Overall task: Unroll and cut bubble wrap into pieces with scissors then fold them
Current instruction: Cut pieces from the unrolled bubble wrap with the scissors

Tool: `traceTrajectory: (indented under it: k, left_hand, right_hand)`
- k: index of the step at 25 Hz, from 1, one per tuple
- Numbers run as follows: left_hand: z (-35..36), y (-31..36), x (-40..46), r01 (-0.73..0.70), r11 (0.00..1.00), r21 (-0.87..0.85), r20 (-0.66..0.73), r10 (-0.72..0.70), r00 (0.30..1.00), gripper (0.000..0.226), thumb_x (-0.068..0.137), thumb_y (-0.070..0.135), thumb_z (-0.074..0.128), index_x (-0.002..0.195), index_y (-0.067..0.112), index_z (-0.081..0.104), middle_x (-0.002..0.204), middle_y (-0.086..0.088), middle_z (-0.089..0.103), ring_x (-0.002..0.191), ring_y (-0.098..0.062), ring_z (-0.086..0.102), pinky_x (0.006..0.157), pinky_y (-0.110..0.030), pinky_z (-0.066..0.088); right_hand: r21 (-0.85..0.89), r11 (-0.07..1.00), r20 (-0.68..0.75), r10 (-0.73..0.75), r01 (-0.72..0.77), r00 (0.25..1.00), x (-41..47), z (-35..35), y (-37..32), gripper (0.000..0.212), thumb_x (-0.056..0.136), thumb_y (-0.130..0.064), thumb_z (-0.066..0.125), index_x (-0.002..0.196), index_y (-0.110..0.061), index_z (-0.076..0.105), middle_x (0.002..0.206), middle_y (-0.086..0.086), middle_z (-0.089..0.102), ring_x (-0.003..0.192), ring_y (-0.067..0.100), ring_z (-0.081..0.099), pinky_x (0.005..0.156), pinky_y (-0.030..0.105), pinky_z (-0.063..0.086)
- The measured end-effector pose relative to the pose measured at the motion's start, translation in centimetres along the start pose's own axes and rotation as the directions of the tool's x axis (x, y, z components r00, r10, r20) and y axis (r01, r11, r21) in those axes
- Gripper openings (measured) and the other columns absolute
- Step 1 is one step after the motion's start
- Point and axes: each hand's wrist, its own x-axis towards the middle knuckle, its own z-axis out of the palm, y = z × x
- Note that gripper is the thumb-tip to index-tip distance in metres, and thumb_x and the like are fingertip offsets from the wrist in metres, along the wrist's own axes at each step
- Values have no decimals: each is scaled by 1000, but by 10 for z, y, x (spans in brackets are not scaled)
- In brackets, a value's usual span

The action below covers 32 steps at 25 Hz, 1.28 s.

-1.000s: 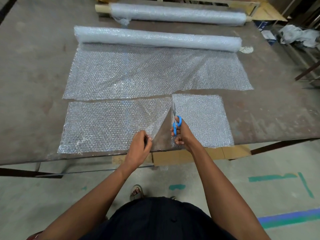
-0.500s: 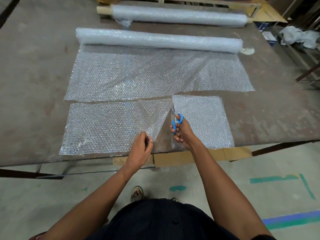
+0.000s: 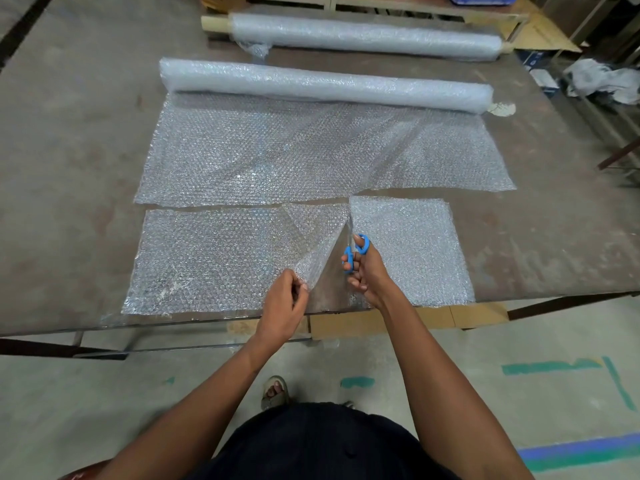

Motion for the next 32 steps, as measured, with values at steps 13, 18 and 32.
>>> traceTrajectory:
  k: [13,18,32]
  left_hand:
    - [-1,-2,0,-24,999,29,21,23,1000,20,108,23,55,92,19,44,79,0,51,71,-17,47,61,-29,34]
    - [-1,-2,-2,-12,1000,18,15,12,1000,20,109,22,52,92,20,42,79,0,49,71,-16,46,61,-29,34]
    - [-2,-3,-2,-11,999,31,12,10,1000,22,108,17,52,91,23,40,79,1,47,71,-16,45,62,-30,34]
  right_hand:
    - [-333,938,-78,-134,101,988,26,-4,-4,51,107,-57,53,98,-8,66,75,1,63,40,8,35,39,23,25]
    - [-358,928,-92,-146,104,985,21,-6,-6,51,106,-56,57,93,-8,67,74,0,64,39,9,36,38,23,27]
    - [-78,996,28,-39,41,999,32,-1,-13,59,107,-62,46,88,-9,62,67,1,58,37,8,33,32,21,20]
